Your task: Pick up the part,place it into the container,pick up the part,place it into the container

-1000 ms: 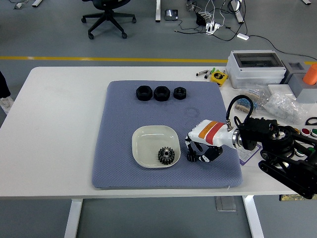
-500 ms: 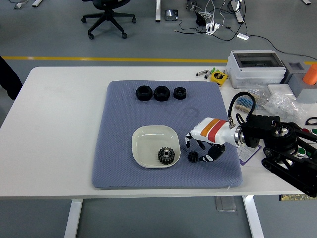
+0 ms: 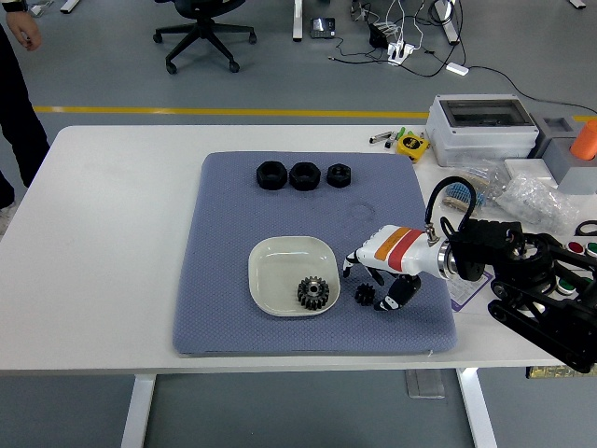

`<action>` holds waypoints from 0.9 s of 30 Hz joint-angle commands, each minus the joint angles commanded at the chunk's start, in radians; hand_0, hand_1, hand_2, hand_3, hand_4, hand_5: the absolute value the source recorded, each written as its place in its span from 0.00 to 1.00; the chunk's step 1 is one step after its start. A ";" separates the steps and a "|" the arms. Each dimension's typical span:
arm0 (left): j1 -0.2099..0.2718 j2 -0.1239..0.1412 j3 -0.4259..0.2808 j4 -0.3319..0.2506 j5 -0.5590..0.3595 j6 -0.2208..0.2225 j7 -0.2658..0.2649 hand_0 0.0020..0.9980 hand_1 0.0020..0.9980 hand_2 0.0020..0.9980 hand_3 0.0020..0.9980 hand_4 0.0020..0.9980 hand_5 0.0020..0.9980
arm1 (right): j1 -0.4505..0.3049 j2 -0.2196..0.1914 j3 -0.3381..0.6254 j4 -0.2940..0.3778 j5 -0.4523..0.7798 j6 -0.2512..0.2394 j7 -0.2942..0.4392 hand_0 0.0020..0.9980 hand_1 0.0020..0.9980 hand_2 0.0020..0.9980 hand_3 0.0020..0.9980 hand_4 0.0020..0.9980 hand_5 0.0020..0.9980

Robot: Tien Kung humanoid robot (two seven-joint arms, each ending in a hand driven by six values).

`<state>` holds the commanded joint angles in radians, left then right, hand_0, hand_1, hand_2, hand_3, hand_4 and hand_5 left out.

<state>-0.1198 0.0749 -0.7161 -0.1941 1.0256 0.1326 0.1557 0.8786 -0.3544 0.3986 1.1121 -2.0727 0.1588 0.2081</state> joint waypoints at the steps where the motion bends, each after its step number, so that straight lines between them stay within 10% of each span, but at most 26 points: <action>1: 0.000 0.000 0.000 0.000 0.001 0.000 0.000 0.74 0.70 0.65 0.58 0.64 0.62 | 0.000 0.003 -0.001 -0.007 0.001 -0.002 0.000 0.13 0.22 0.35 0.74 0.87 0.26; 27: -0.002 0.000 0.001 0.000 -0.001 -0.001 0.000 0.74 0.69 0.64 0.58 0.64 0.62 | -0.016 0.012 -0.014 -0.023 0.034 -0.046 0.010 0.13 0.22 0.35 0.50 0.72 0.24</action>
<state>-0.1217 0.0745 -0.7151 -0.1945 1.0250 0.1320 0.1559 0.8623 -0.3421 0.3845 1.0888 -2.0385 0.1126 0.2184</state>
